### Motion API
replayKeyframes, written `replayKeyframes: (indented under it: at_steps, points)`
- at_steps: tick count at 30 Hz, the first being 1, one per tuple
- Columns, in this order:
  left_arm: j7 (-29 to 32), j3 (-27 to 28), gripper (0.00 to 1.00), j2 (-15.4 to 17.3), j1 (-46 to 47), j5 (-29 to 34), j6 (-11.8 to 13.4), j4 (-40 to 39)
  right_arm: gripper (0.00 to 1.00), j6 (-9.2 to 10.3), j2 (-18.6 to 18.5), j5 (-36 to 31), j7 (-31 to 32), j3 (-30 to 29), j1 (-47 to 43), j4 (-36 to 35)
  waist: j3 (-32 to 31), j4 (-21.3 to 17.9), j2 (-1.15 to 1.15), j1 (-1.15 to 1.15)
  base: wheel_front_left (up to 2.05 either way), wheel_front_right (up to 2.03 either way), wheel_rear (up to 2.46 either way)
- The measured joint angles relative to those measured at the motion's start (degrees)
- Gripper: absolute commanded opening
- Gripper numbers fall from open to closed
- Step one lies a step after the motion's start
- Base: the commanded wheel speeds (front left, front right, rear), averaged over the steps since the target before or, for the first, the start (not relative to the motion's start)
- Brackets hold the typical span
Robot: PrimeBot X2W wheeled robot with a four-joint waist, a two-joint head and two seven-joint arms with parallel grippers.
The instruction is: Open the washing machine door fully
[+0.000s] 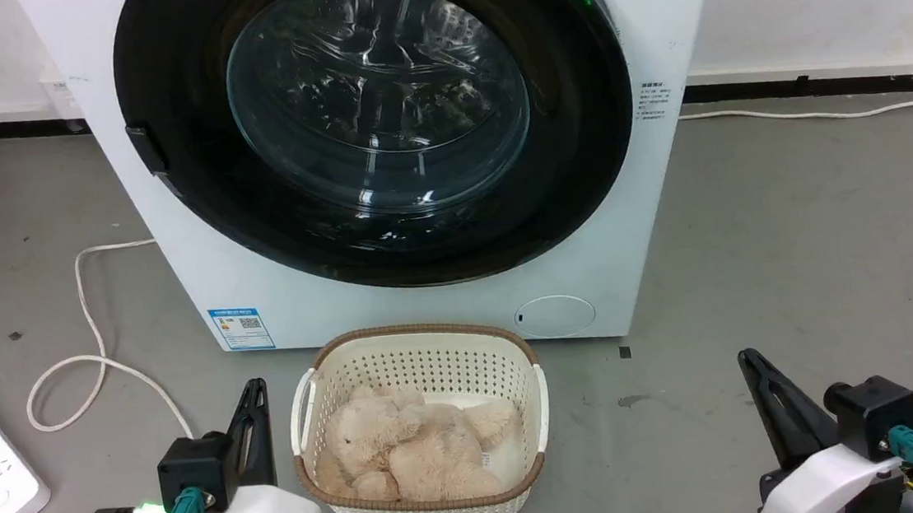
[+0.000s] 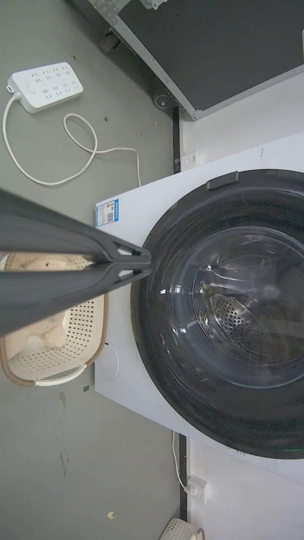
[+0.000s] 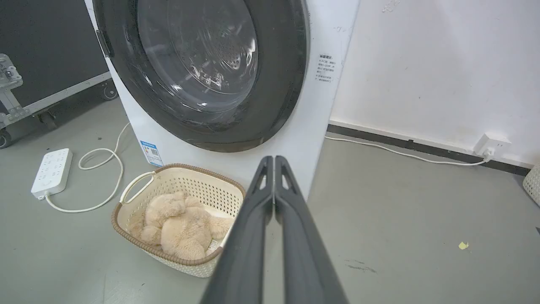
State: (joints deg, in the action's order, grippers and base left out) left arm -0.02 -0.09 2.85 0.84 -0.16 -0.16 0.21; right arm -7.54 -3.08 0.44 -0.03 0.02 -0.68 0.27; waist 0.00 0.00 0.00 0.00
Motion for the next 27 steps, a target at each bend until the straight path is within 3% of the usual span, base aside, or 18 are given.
replayKeyframes:
  at_steps: [27]
  points:
    - [0.0, 0.0, 0.0, 0.0, 0.0, 0.0, 0.0, 0.0, 0.0, 0.0, 0.0, 0.0, 0.0, 0.0, 0.0, 0.0, 0.0, 0.0, 0.0, 0.0, 0.0, 0.0, 0.0]
